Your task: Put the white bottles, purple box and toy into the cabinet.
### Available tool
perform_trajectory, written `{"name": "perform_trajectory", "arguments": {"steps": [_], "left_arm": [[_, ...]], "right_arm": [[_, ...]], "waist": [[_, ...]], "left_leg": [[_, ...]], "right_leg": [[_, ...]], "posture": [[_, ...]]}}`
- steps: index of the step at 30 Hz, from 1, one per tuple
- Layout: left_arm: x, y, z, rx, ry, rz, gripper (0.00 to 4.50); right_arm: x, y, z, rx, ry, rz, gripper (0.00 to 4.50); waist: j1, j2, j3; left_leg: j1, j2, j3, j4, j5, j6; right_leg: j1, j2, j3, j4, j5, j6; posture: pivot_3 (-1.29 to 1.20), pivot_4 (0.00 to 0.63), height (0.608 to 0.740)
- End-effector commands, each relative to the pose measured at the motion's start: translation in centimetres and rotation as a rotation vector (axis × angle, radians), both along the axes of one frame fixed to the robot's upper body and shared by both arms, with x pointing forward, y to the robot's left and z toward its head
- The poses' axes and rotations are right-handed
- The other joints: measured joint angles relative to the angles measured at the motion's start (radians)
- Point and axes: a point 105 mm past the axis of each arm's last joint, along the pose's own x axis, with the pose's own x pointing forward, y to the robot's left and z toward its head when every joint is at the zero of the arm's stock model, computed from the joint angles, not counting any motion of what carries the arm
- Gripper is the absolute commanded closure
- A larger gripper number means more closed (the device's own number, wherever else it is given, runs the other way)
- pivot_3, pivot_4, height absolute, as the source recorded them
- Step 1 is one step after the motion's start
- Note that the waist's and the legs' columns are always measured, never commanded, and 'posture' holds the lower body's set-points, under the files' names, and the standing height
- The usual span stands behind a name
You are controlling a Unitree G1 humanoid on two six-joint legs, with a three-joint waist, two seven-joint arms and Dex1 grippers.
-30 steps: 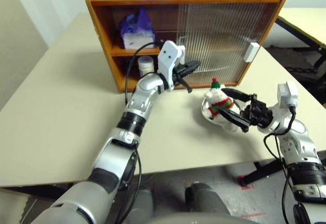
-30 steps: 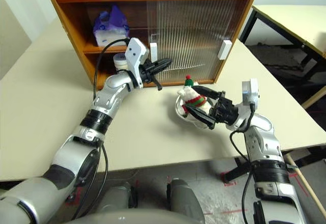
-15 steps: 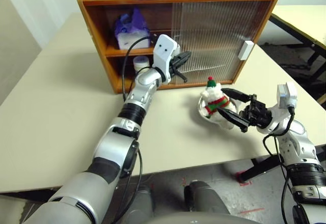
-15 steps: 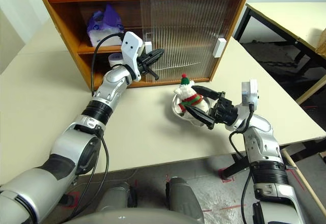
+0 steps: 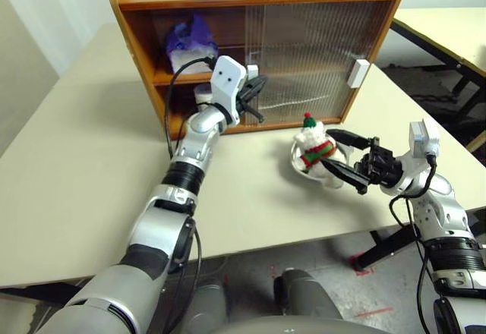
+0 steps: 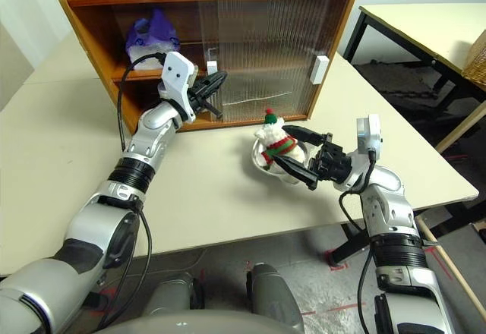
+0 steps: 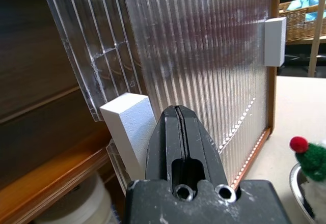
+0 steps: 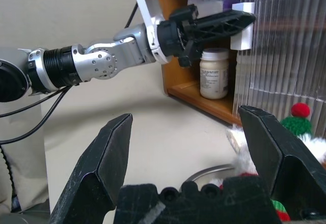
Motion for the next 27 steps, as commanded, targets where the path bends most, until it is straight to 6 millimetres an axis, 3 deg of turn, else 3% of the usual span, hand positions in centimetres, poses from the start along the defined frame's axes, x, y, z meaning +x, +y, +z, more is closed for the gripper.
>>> {"name": "perform_trajectory", "arguments": {"steps": [1,9,27], "left_arm": [[0.5,3.2,-0.2,-0.019,0.014,0.107,4.46],[0.4,6.7,-0.4,-0.003,0.018,0.197,4.46],[-1.4,11.9,-0.5,-0.007,0.023,0.347,4.46]], "right_arm": [[0.0,-0.2,-0.2,-0.014,-0.007,0.000,0.00],[0.0,0.0,-0.3,-0.016,-0.004,0.011,0.00],[0.2,0.3,1.1,0.099,-0.029,0.030,0.00]], "waist": [[0.000,0.000,0.000],[-0.007,0.000,0.001],[0.004,0.001,0.003]], "left_leg": [[0.001,0.000,0.000,0.000,0.000,0.000],[0.015,0.000,0.000,-0.001,0.000,0.000],[0.017,0.002,-0.003,-0.002,0.000,0.000]], "right_leg": [[0.000,0.000,0.000,0.000,0.000,0.000],[0.011,0.002,0.002,0.000,-0.001,-0.002],[0.010,0.001,0.001,0.000,-0.004,-0.007]], "posture": [[0.08,0.000,0.740],[0.10,0.000,0.740],[0.13,0.000,0.740]]}}
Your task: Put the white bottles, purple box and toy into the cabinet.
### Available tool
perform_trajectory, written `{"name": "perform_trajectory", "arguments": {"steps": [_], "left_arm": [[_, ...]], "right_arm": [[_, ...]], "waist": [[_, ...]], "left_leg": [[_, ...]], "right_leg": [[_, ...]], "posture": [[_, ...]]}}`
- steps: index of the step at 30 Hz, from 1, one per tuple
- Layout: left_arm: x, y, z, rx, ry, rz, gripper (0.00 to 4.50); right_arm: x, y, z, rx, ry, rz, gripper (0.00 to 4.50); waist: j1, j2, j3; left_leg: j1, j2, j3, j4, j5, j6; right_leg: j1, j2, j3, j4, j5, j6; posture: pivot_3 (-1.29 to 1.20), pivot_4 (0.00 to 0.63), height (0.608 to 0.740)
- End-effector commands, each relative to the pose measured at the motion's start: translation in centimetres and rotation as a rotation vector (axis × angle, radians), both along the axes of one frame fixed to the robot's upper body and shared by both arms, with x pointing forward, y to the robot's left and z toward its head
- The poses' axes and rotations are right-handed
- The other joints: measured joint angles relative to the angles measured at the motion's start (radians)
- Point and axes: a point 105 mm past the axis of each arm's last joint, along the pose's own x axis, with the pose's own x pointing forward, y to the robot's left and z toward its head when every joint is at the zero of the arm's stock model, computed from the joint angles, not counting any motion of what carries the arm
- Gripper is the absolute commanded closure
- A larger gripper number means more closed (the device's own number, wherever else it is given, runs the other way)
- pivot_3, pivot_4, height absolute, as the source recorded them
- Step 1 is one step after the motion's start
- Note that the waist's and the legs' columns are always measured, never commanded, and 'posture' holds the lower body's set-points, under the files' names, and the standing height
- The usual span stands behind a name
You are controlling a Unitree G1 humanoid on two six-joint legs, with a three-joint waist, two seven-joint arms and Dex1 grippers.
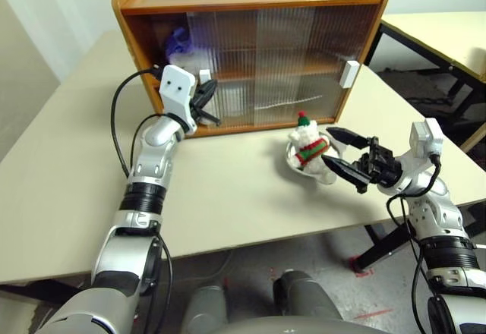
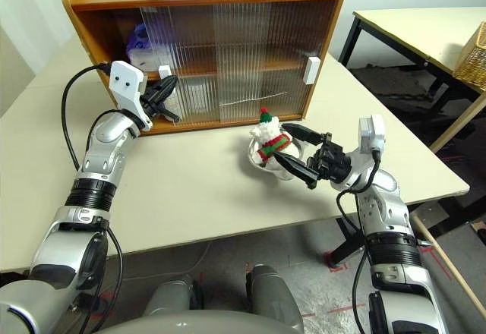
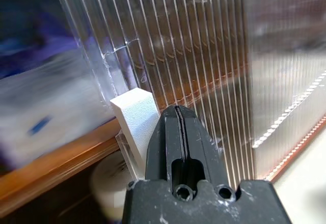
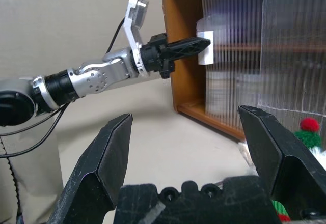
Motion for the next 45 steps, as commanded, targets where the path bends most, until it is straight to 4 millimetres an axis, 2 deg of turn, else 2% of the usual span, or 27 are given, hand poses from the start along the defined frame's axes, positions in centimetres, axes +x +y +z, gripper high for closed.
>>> {"name": "perform_trajectory", "arguments": {"steps": [1,14,21,26,32,34,36,39,44,45], "left_arm": [[-0.3,2.5,0.1,-0.016,0.011,0.090,4.46],[-2.4,6.3,0.2,-0.028,0.017,0.202,4.46],[-3.3,8.3,0.7,-0.024,0.003,0.263,4.46],[-3.7,9.0,0.8,-0.054,-0.001,0.304,4.46],[-4.0,8.5,0.7,-0.091,0.002,0.284,4.46],[-4.2,7.4,0.9,-0.124,-0.004,0.202,4.10],[-4.6,5.6,0.7,-0.196,0.015,0.070,3.53],[-6.4,3.5,0.6,-0.252,0.024,-0.124,2.40],[-8.8,2.5,0.4,-0.259,0.029,-0.299,0.37],[-9.5,2.4,0.3,-0.254,0.037,-0.342,0.00]], "right_arm": [[0.1,0.1,0.6,0.011,-0.017,0.009,0.00],[0.2,0.6,0.4,-0.002,-0.002,0.024,0.00],[0.3,0.8,0.4,0.000,0.002,0.033,0.00],[0.4,0.8,0.4,-0.002,0.005,0.036,0.00],[0.7,0.7,0.4,-0.003,0.004,0.027,0.00],[0.8,0.5,0.5,-0.001,0.002,0.013,0.00],[1.1,0.0,0.8,0.007,-0.001,-0.013,0.00],[2.1,-1.8,1.7,0.026,-0.009,-0.104,0.00],[3.3,-4.6,3.2,0.058,-0.027,-0.222,0.00],[3.4,-5.4,3.5,0.064,-0.034,-0.245,0.18]], "waist": [[0.001,0.000,0.000],[0.003,0.000,0.000],[0.006,0.000,0.000],[0.018,0.000,0.000],[0.026,0.000,0.000],[0.028,0.001,0.000],[0.029,0.001,0.000],[0.031,0.001,0.001],[0.050,0.001,0.001],[0.055,0.001,0.001]], "left_leg": [[0.000,0.000,0.000,0.000,0.000,0.000],[-0.002,0.000,0.001,-0.002,0.000,0.000],[-0.001,0.000,0.001,-0.014,0.000,0.000],[-0.001,0.001,0.001,-0.015,0.000,0.000],[-0.002,0.002,0.001,-0.016,0.000,0.000],[-0.002,0.003,0.001,-0.016,0.000,-0.001],[-0.002,0.003,0.001,-0.016,0.000,-0.001],[-0.002,0.003,0.002,-0.016,0.000,-0.001],[-0.005,0.002,0.003,-0.016,-0.001,-0.001],[-0.006,0.002,0.003,-0.016,-0.001,-0.002]], "right_leg": [[0.000,0.000,0.000,0.000,0.000,0.000],[0.000,-0.002,0.000,-0.001,0.001,0.002],[0.000,-0.003,0.000,-0.004,0.001,0.002],[0.000,-0.002,-0.002,-0.004,0.000,0.001],[-0.001,-0.001,-0.002,-0.006,0.000,0.000],[-0.001,-0.001,-0.002,-0.007,0.000,0.000],[-0.001,-0.002,-0.002,-0.008,0.000,0.000],[-0.002,-0.003,-0.003,-0.010,0.000,0.001],[-0.003,-0.004,-0.003,-0.015,-0.003,0.003],[-0.003,-0.004,-0.003,-0.016,-0.003,0.004]], "posture": [[0.13,0.000,0.740],[0.15,0.000,0.740],[0.17,0.000,0.740],[0.17,0.000,0.740],[0.17,0.000,0.740],[0.17,0.000,0.740],[0.17,0.000,0.740],[0.17,0.000,0.740],[0.18,0.000,0.740],[0.19,0.000,0.740]]}}
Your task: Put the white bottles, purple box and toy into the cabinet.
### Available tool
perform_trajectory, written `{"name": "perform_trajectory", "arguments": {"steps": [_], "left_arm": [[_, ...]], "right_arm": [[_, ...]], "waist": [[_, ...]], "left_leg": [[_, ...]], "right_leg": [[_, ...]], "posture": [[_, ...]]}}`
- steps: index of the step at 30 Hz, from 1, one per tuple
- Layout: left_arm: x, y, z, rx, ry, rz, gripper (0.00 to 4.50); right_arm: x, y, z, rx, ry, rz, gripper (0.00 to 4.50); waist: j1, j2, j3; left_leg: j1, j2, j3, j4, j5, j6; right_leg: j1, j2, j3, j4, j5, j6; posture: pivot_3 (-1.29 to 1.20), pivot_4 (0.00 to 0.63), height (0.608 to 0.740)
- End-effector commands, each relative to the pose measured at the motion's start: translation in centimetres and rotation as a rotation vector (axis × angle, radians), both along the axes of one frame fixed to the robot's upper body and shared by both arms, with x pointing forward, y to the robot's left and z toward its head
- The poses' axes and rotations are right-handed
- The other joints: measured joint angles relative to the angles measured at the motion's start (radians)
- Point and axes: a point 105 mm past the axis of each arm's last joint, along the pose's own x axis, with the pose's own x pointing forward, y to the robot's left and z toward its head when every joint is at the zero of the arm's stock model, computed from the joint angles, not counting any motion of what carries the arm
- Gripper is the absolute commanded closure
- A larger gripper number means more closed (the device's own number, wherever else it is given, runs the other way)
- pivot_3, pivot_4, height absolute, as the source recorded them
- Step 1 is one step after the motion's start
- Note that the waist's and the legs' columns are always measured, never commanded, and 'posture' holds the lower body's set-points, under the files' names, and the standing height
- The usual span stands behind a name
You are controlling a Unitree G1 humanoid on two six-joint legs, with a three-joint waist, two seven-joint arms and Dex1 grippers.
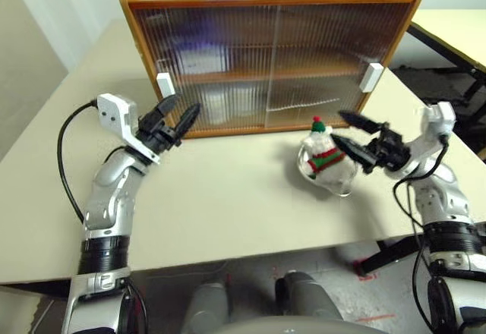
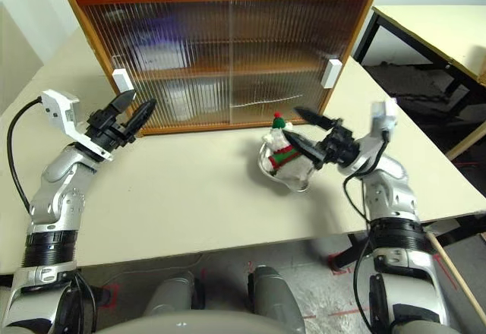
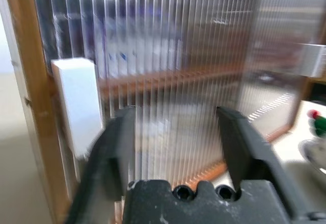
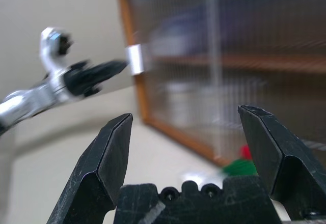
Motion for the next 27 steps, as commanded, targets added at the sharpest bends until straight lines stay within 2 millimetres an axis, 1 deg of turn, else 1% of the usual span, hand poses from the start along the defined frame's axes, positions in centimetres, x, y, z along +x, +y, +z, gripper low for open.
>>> {"name": "perform_trajectory", "arguments": {"steps": [1,3,4,7,9,12,13,16,22,27], "left_arm": [[-2.3,-0.7,0.3,0.016,-0.016,-0.164,0.00],[-3.9,-0.6,-0.3,0.055,0.006,-0.252,0.00],[-4.5,-0.5,-0.7,0.072,0.018,-0.282,0.00],[-5.5,-0.2,-1.5,0.097,0.044,-0.337,0.00],[-5.9,-0.2,-1.6,0.081,0.043,-0.353,0.00],[-6.1,-0.5,-1.6,0.045,0.040,-0.375,0.00],[-6.3,-0.8,-1.7,0.041,0.042,-0.390,0.00],[-6.9,-1.4,-1.8,0.045,0.044,-0.428,0.00],[-7.6,-1.8,-2.1,0.055,0.057,-0.473,0.00],[-7.7,-1.8,-2.3,0.054,0.053,-0.477,0.00]], "right_arm": [[0.5,-2.6,1.2,0.044,-0.023,-0.090,0.40],[0.9,-4.5,1.8,0.048,-0.035,-0.170,0.96],[1.2,-5.2,1.9,0.043,-0.035,-0.211,1.31],[2.2,-7.0,2.0,0.045,-0.025,-0.323,2.39],[2.6,-7.7,1.9,0.045,-0.015,-0.361,3.20],[2.9,-8.4,1.6,0.040,-0.011,-0.398,4.31],[3.1,-8.8,1.4,0.031,-0.004,-0.431,4.46],[4.0,-9.8,0.9,0.002,0.028,-0.531,4.46],[5.2,-9.9,0.8,-0.028,0.044,-0.605,4.46],[6.4,-9.5,1.2,-0.049,0.059,-0.635,4.46]], "waist": [[0.006,0.000,0.000],[0.007,0.000,0.000],[0.007,0.000,0.000],[0.008,0.001,0.001],[0.007,0.002,0.001],[0.007,0.002,0.001],[0.007,0.002,0.001],[0.005,0.002,0.001],[0.001,0.004,0.002],[0.003,0.005,0.003]], "left_leg": [[-0.001,0.000,0.000,-0.001,0.000,0.000],[-0.001,0.000,0.000,-0.001,-0.002,0.000],[-0.001,0.000,0.000,-0.001,-0.002,0.001],[-0.001,0.000,0.000,-0.001,-0.003,0.003],[-0.001,0.000,-0.001,-0.001,-0.003,0.004],[-0.001,0.000,-0.001,-0.001,-0.003,0.004],[-0.001,0.000,-0.001,-0.001,-0.003,0.004],[-0.002,0.000,0.000,-0.001,-0.003,0.004],[-0.001,0.001,0.000,-0.001,-0.003,0.004],[0.000,0.001,0.001,-0.001,-0.003,0.004]], "right_leg": [[0.000,0.000,0.000,-0.001,-0.001,0.001],[0.000,0.000,0.000,-0.001,-0.003,0.001],[0.000,0.000,0.001,-0.001,-0.004,0.001],[0.000,-0.002,0.001,-0.001,-0.007,0.001],[0.000,-0.002,0.000,-0.002,-0.007,0.001],[0.000,-0.002,0.001,-0.002,-0.007,0.001],[0.000,-0.002,0.001,-0.002,-0.007,0.001],[0.000,-0.002,0.001,-0.002,-0.007,0.001],[0.001,-0.001,0.002,-0.001,-0.007,0.001],[0.001,-0.001,0.003,-0.001,-0.007,0.002]], "posture": [[0.19,0.000,0.740],[0.19,0.002,0.740],[0.19,0.002,0.740],[0.18,0.001,0.740],[0.18,0.000,0.740],[0.18,0.000,0.740],[0.18,0.000,0.740],[0.19,0.000,0.740],[0.19,0.000,0.740],[0.20,0.000,0.740]]}}
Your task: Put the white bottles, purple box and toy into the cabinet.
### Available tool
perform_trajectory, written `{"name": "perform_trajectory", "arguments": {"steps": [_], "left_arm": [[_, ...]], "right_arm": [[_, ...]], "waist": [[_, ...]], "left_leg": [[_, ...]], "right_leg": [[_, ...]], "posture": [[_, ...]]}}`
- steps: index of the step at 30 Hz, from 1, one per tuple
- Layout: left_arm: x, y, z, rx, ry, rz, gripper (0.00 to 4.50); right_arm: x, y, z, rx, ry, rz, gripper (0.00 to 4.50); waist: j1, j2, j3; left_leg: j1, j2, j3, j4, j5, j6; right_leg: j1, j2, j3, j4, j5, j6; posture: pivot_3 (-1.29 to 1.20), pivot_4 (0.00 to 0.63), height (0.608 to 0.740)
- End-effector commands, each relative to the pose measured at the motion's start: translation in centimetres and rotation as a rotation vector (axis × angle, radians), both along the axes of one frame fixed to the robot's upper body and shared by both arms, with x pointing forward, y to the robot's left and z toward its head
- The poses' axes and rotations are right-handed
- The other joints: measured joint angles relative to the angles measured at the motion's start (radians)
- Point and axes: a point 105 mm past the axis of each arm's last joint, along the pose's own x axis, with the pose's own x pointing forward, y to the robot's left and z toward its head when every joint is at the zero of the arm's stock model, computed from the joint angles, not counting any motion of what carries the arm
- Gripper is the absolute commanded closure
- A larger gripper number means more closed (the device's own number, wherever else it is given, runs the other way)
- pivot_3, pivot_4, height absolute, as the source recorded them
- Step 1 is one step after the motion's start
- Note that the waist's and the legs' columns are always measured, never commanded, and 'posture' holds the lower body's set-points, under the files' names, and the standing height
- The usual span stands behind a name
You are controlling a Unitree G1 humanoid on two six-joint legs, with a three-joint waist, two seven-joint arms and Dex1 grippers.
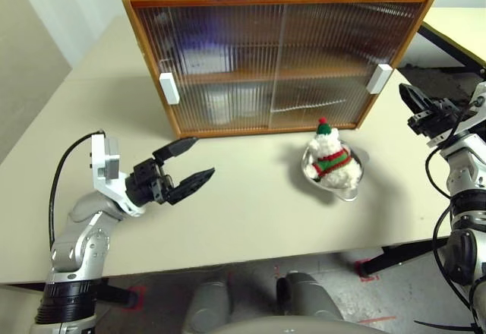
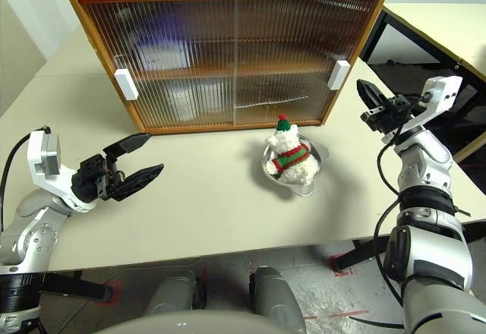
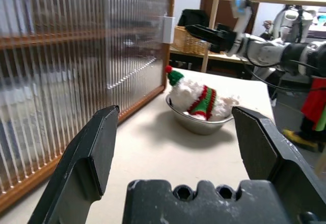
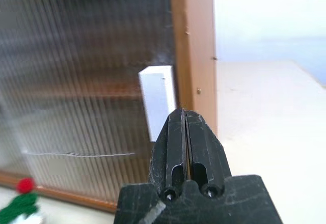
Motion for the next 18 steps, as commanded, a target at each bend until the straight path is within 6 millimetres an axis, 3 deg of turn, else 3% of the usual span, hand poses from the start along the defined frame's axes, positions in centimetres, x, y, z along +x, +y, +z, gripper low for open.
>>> {"name": "perform_trajectory", "arguments": {"steps": [1,11,18], "left_arm": [[-0.4,-0.5,-0.2,0.003,-0.004,-0.028,0.00],[-0.5,-0.6,-0.6,-0.010,-0.020,-0.017,0.00],[-0.3,-0.2,-1.1,-0.013,-0.025,-0.005,0.00]], "right_arm": [[0.8,0.4,0.1,-0.021,0.020,-0.011,4.46],[2.1,1.2,0.4,-0.044,0.049,-0.040,4.46],[2.6,5.1,0.7,-0.034,0.032,0.103,4.46]], "waist": [[0.000,0.000,0.000],[0.003,0.000,0.000],[0.000,0.001,0.001]], "left_leg": [[0.000,0.000,0.000,0.000,0.000,0.000],[-0.001,0.000,0.000,0.000,0.000,0.000],[0.000,0.001,0.001,0.000,0.000,0.001]], "right_leg": [[0.000,0.000,0.000,0.000,0.000,0.000],[0.000,0.000,0.000,0.000,0.000,-0.001],[0.000,0.000,0.000,0.001,0.001,0.000]], "posture": [[0.20,0.000,0.740],[0.22,0.000,0.740],[0.22,0.000,0.740]]}}
